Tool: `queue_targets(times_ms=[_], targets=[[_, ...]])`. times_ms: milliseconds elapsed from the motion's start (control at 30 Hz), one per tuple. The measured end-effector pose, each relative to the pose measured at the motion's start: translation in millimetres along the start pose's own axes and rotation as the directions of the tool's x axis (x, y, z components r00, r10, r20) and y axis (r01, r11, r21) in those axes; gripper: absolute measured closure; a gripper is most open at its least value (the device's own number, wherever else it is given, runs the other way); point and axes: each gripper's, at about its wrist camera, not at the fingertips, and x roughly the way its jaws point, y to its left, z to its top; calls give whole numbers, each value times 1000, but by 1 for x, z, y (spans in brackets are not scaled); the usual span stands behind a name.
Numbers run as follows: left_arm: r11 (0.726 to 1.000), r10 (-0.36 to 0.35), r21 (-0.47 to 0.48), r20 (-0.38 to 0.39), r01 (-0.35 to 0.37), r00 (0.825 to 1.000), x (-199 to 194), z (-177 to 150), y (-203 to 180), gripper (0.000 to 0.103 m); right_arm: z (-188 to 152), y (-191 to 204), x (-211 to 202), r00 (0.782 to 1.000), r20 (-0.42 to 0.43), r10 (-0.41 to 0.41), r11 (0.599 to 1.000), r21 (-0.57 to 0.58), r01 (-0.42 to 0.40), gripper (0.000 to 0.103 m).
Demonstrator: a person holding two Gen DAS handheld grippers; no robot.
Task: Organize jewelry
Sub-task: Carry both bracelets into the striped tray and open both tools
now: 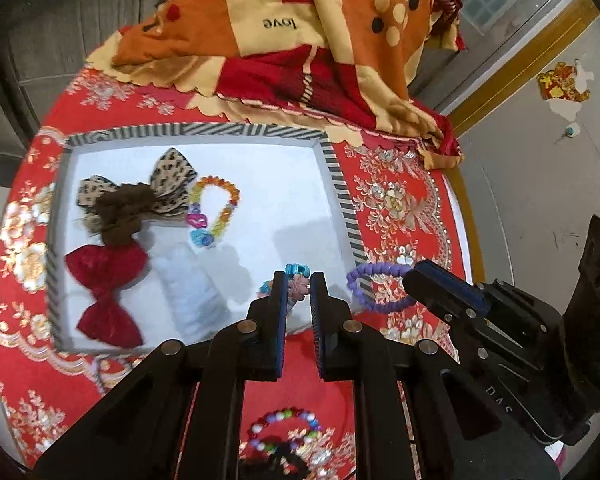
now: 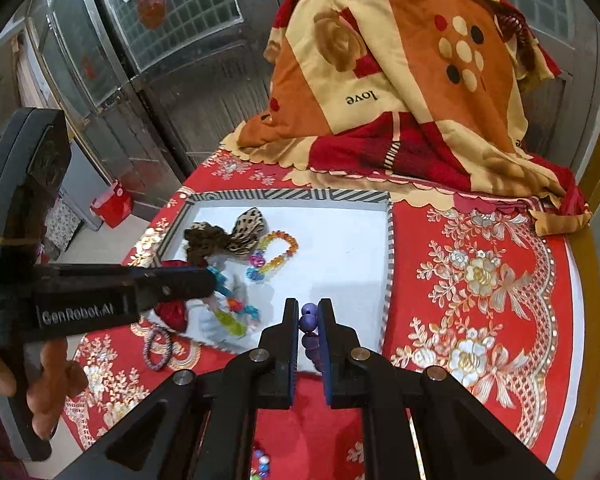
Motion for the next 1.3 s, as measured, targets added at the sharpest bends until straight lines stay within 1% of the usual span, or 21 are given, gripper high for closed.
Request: queue_targets(times_ms=[100,200,267,333,533,667,833,867,933,967,1000,1033,1100,1167,1200,1267,1300], targets=[[1000,-3,-12,-15,3,1000,20,7,3,93,7,-8,16,1000,-24,3,1000,2,-3,94],[999,29,-44,-45,-31,999,43,12,18,93,14,-11,32,999,-46,9,1000,-5,-9,94],[997,58,-53,-51,-61,997,51,12,27,93,19,-11,43,998,-58,20,1000,-14,-21,94],[994,78,-69,-61,-82,995,58,13,38,93,28,-10,56,997,-67,30,999,-25,-31,94],[989,102,-103,-68,-109,992,65,14,57,93,60,-12,101,995,-75,67,997,-33,-70,94],[987,108,-115,-73,-116,991,69,17,62,93,77,-22,133,994,-88,62,998,-18,-64,94],[984,131,-114,-61,-138,989,72,19,62,93,79,-44,167,992,-128,12,999,35,-8,94],[984,134,-113,-58,-140,989,72,20,62,92,77,-47,170,991,-132,2,999,38,3,94],[982,151,-106,-59,-156,987,75,21,60,84,75,-48,175,991,-133,-3,999,36,8,94],[981,155,-106,-60,-161,986,76,21,60,73,74,-49,176,992,-128,0,999,34,5,94],[981,154,-109,-59,-159,986,76,21,60,66,74,-48,176,993,-119,4,1000,31,0,94],[981,153,-113,-57,-159,986,76,21,61,65,74,-48,176,994,-108,3,1000,28,0,94],[979,166,-111,-54,-171,985,75,21,60,62,74,-48,177,995,-103,-16,1000,25,18,90],[978,176,-105,-49,-181,983,74,21,58,56,72,-48,176,995,-101,-14,999,30,17,75],[978,177,-103,-44,-181,983,72,20,57,55,71,-48,173,995,-98,-4,999,34,7,73],[977,185,-97,-37,-187,982,68,19,55,55,69,-44,163,996,-84,0,1000,23,2,72],[977,189,-92,-32,-191,982,66,19,54,52,68,-43,158,997,-77,-3,1000,18,5,72]])
